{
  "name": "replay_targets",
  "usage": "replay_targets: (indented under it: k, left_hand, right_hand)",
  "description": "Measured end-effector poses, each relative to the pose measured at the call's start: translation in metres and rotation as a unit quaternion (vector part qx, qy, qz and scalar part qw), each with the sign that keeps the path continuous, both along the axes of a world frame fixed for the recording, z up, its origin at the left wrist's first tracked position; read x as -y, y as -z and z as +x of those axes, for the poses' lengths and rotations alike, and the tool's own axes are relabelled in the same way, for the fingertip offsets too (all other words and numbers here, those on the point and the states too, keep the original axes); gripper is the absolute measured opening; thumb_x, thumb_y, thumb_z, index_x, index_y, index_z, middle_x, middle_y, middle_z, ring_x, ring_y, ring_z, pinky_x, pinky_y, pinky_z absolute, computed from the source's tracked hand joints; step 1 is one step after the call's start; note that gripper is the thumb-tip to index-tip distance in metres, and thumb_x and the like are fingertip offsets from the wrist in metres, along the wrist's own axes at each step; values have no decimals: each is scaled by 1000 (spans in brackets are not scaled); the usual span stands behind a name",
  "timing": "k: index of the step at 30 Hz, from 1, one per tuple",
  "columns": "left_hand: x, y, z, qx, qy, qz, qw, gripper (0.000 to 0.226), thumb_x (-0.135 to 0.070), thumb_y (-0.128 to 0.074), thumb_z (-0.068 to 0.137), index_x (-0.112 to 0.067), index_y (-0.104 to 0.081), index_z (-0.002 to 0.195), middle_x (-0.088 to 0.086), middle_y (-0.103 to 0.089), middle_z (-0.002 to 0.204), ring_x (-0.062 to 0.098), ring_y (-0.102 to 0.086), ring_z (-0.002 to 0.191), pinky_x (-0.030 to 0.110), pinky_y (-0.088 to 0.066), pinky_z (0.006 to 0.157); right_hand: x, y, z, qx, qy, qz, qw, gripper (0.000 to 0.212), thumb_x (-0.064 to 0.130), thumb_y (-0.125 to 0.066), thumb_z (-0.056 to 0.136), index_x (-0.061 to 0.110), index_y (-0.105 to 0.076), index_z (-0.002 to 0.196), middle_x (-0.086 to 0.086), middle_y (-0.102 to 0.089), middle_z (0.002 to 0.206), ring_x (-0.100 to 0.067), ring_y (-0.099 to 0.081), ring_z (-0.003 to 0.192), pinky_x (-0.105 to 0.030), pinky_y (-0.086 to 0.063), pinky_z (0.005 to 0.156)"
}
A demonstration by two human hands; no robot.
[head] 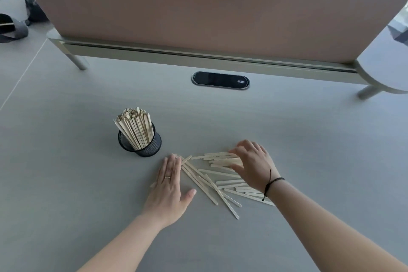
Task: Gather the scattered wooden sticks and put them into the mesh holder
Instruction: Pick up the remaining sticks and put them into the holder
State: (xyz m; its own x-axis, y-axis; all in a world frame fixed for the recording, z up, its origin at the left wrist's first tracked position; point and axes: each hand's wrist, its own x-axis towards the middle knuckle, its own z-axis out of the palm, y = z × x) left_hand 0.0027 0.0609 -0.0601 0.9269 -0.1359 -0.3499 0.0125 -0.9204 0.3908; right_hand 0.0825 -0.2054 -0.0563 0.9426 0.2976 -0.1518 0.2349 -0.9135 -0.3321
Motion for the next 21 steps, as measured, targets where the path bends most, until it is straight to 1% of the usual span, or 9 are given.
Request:
replay_targets:
  k: [3, 6, 8, 10, 12, 13, 16, 18, 21]
  left_hand:
    - [7, -1, 1, -22, 12, -16, 1000, 100, -63, -43, 92, -27, 30, 150, -10, 38, 156, 9, 32, 145, 47, -12, 120]
    - [10, -1, -1, -33, 44, -10, 998, 111, -73, -46, 83, -32, 35, 147, -10, 42, 154, 8, 35, 143, 52, -19, 121]
    - [13, -2, 1, -37, 65, -7, 997, 121, -80, -49, 74, -32, 36, 146, -10, 43, 154, 7, 38, 142, 51, -19, 121]
    - [18, -4, 5, -39, 76, -3, 996, 130, -84, -54, 68, -31, 36, 146, -10, 44, 153, 8, 38, 142, 46, -15, 122]
    - [25, -5, 11, -35, 81, 4, 996, 135, -86, -56, 65, -29, 34, 147, -8, 42, 154, 11, 35, 144, 39, -8, 121]
    - [28, -6, 15, -30, 84, 6, 996, 137, -87, -56, 64, -27, 33, 148, -7, 40, 155, 12, 33, 145, 36, -5, 121]
    - [42, -4, 25, -14, 106, 1, 994, 135, -84, -58, 66, -22, 24, 153, -2, 29, 161, 15, 27, 148, 32, 2, 123]
    - [50, -2, 29, 1, 123, -8, 992, 129, -79, -61, 69, -19, 14, 156, -1, 16, 164, 15, 21, 149, 29, 7, 121]
    - [57, -1, 32, 38, 156, 14, 987, 115, -74, -60, 76, -18, 0, 157, 1, -1, 167, 17, 10, 152, 33, 7, 122]
  right_hand:
    - [12, 0, -23, -6, 65, 21, 998, 38, 47, -69, 83, 29, -67, 116, 2, -57, 116, -23, -55, 109, -34, -40, 99]
    - [16, -1, -43, -8, 98, 32, 995, 45, 57, -61, 85, 29, -65, 119, 3, -55, 124, -24, -53, 117, -34, -36, 104]
    - [14, -2, -56, -34, 91, 31, 995, 74, 75, -52, 78, 27, -55, 134, 2, -44, 142, -22, -38, 136, -37, -25, 117]
    - [12, 0, -68, -79, 58, 12, 995, 110, 88, -49, 65, 21, -32, 151, 1, -20, 159, -21, -10, 150, -40, -7, 123]
    - [10, 4, -77, -107, 30, -7, 994, 134, 93, -50, 54, 17, -9, 157, 1, 3, 164, -19, 13, 151, -41, 3, 123]
    - [9, 6, -79, -112, 22, -10, 993, 139, 94, -51, 51, 17, -3, 157, 1, 10, 164, -18, 19, 150, -41, 5, 123]
    - [6, 9, -80, -107, 14, 7, 994, 129, 86, -52, 60, 18, -2, 157, 3, 15, 162, -17, 22, 149, -40, 3, 123]
    - [7, 7, -77, -96, 28, 40, 994, 112, 80, -51, 69, 19, -15, 156, 3, 4, 163, -18, 12, 151, -39, -1, 123]
    - [12, 6, -72, -81, 32, 63, 994, 93, 63, -66, 77, 21, -29, 152, 1, -12, 163, -20, -4, 152, -34, -6, 123]
